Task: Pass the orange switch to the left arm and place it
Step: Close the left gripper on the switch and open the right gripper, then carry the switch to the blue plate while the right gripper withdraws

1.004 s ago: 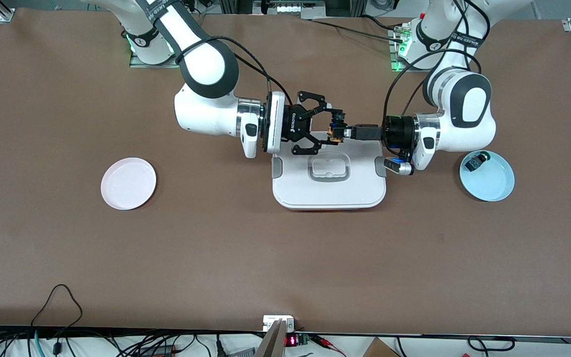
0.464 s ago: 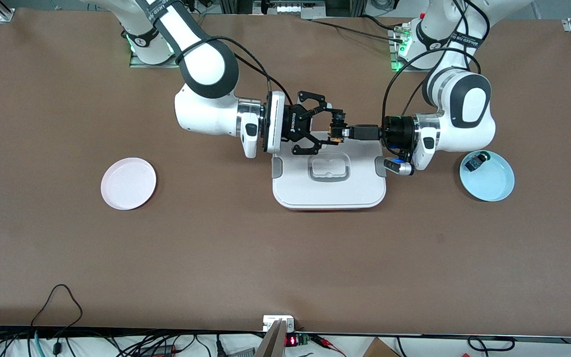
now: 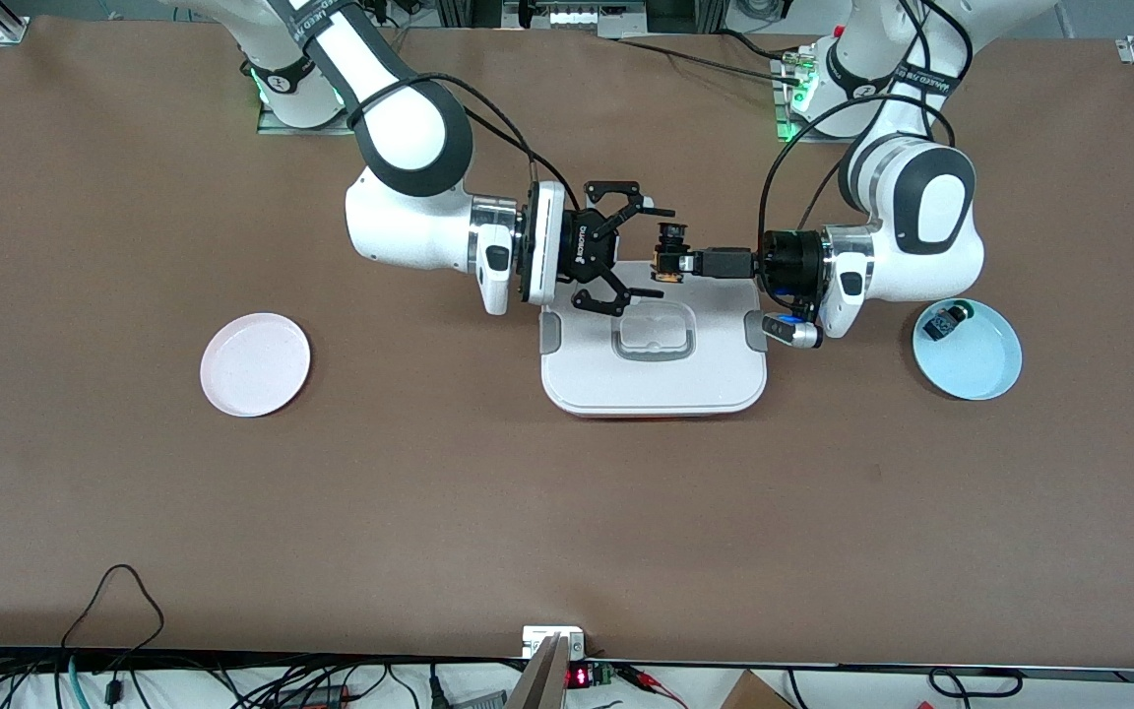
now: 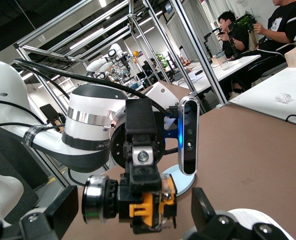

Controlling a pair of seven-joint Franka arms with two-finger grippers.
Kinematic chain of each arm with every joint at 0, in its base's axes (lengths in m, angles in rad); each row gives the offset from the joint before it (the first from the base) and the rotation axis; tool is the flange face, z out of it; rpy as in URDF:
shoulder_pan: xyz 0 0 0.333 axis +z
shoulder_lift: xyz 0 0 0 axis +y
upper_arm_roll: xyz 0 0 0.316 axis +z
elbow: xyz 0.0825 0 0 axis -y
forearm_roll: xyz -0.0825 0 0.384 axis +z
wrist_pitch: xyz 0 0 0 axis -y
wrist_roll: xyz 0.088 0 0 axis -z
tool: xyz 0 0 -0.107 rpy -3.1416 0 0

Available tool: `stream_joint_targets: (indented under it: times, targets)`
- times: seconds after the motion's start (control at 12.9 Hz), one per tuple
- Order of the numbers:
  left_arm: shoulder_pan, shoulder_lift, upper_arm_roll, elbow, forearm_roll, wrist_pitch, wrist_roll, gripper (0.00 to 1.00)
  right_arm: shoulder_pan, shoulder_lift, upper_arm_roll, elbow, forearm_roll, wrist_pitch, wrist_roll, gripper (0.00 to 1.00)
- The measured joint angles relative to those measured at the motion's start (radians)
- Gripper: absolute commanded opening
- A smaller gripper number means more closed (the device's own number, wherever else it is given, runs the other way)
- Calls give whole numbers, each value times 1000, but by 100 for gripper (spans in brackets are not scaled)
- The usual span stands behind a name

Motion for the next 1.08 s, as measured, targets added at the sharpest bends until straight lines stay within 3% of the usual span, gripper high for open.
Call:
stream_joint_targets:
  times: [0.23,0.46,0.77,1.08]
  targets:
    - [0,1,0,10,19,10,3,21,-14,-1,-5,3,0,-10,0,100]
    - [11,4,1,68,204,13,2,19,-64,-3,-12,6,-22,-65,0,100]
    - [33,7,9,147,506,12,3,18,-228,-9,-20,7,-170,-332,2,100]
    - [58,8,11,238,922,3,9,16,-449,-10,-27,4,-370,-682,26,100]
